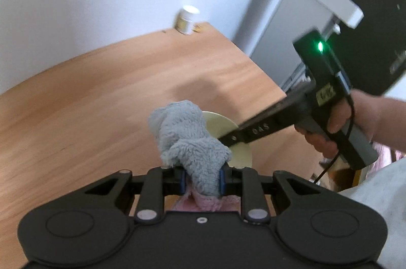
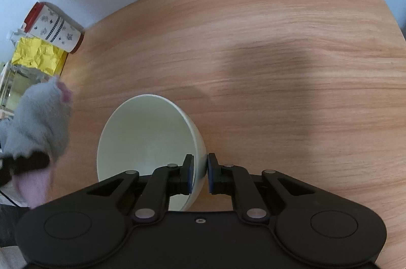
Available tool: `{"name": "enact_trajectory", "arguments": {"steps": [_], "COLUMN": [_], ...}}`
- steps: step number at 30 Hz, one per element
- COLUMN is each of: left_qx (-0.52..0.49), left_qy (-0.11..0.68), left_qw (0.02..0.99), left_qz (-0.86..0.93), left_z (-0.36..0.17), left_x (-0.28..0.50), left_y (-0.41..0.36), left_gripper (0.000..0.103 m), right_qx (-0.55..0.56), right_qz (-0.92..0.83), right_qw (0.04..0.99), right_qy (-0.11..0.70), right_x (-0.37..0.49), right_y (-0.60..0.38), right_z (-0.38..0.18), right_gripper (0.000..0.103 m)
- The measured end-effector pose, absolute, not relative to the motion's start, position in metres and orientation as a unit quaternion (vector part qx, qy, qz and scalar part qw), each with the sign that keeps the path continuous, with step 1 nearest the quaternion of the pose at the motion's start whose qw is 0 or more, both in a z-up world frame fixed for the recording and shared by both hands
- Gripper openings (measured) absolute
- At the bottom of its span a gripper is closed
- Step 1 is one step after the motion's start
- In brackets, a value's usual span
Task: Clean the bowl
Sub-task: 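Grip the bowl rim with the right gripper while the left carries the cloth into the bowl, then wipe the bowl interior with the cloth in the left gripper while the right holds the rim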
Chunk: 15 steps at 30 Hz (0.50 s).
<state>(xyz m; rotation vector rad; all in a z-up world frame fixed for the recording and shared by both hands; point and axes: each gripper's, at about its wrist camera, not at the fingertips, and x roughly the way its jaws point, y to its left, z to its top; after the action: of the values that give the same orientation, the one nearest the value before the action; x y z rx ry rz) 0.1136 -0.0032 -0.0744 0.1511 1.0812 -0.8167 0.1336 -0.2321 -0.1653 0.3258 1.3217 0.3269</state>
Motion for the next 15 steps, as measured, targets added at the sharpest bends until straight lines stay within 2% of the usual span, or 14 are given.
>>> {"name": "enact_trajectory", "arguments": {"steps": [15], "left_qx": [0.080], "left_qy": [0.583], "left_qw": [0.722], "left_qz": [-0.364], "left_z": [-0.133], "left_x": [0.132], "left_y": [-0.057], "left_gripper": [0.022], "right_qx": [0.105], "right_qz": [0.181], "right_qw": [0.773], "right_qy": [0.599], "right_x": [0.122], "right_y": [-0.233], "right_z": [-0.154], "right_gripper": [0.011]}}
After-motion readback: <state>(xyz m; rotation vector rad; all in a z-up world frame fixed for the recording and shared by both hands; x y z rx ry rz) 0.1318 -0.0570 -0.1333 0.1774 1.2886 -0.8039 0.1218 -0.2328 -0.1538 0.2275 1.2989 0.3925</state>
